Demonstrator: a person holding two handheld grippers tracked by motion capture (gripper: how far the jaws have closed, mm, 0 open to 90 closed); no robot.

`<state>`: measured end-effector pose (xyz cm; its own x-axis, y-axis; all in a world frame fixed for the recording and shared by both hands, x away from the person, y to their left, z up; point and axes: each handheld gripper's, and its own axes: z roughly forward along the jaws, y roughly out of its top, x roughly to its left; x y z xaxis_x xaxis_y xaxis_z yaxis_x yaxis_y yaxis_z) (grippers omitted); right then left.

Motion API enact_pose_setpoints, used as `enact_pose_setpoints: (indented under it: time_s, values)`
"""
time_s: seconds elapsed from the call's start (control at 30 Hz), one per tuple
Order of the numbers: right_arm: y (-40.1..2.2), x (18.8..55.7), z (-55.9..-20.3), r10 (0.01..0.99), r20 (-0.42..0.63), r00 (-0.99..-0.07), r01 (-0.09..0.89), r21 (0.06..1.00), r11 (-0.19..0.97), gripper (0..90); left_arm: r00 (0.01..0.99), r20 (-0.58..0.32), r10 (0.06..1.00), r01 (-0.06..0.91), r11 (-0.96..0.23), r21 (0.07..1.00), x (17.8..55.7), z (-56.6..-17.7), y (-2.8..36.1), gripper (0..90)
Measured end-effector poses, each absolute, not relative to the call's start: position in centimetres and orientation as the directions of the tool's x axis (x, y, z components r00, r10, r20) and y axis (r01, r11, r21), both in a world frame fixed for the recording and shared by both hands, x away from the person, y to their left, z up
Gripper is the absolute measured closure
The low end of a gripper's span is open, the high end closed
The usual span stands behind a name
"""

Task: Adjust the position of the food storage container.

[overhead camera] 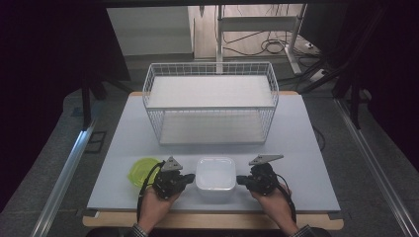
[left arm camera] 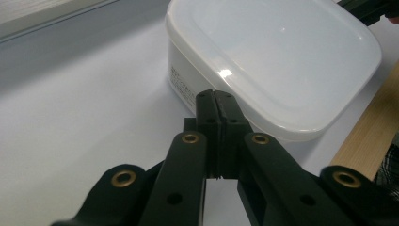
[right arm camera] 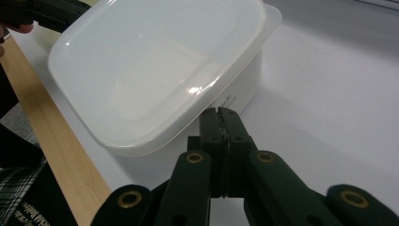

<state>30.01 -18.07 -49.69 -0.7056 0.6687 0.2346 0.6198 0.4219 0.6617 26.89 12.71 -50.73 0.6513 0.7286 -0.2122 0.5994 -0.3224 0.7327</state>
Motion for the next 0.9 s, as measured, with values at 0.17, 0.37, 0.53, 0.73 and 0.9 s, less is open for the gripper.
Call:
enact_pose_setpoints:
  time_s: [0.17, 0.37, 0.53, 0.73, 0.9]
  values:
    - [-18.2, 29.7, -49.6, 0.667, 0.207, -0.716, 0.597, 0.676, 0.432, 86.5, 0.657, -0.204, 0.726, 0.592, -0.329, 0.735, 26.7, -50.6, 12.8, 88.8]
    - [-19.6, 29.3, -48.5, 0.676, 0.165, -0.718, 0.557, 0.719, 0.417, 78.6, 0.647, -0.168, 0.744, 0.570, -0.326, 0.754, 25.8, -49.9, 14.0, 81.7]
    - [-20.7, 29.1, -48.5, 0.677, 0.155, -0.720, 0.546, 0.728, 0.414, 65.9, 0.652, -0.153, 0.742, 0.544, -0.318, 0.777, 25.2, -49.4, 14.9, 67.8]
    - [-20.9, 28.5, -48.4, 0.671, 0.136, -0.728, 0.526, 0.739, 0.421, 51.8, 0.673, -0.139, 0.726, 0.513, -0.323, 0.795, 24.4, -49.7, 15.2, 43.1]
    - [-20.8, 27.7, -48.4, 0.642, 0.108, -0.759, 0.491, 0.741, 0.457, 35.3, 0.687, -0.129, 0.715, 0.509, -0.347, 0.787, 23.7, -50.8, 15.9, 26.0]
